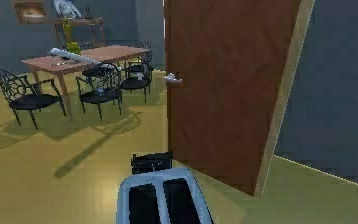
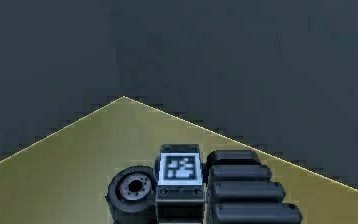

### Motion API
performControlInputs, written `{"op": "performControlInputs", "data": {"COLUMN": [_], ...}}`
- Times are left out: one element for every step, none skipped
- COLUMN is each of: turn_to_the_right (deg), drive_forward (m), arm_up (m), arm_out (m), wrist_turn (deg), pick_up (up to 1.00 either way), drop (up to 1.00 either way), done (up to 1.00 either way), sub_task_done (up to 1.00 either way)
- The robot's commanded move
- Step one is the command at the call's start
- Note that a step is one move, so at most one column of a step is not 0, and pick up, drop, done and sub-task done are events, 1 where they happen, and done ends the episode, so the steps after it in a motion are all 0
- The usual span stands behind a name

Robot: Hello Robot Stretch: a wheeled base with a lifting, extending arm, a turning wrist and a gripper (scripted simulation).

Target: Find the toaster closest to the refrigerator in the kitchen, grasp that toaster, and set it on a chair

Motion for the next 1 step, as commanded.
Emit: {"op": "performControlInputs", "data": {"turn_to_the_right": [-45.0], "drive_forward": [0.00], "arm_up": [0.00], "arm_out": [0.00], "wrist_turn": [0.0], "pick_up": [0.00], "drop": [0.00], "done": [0.00], "sub_task_done": [0.00]}}
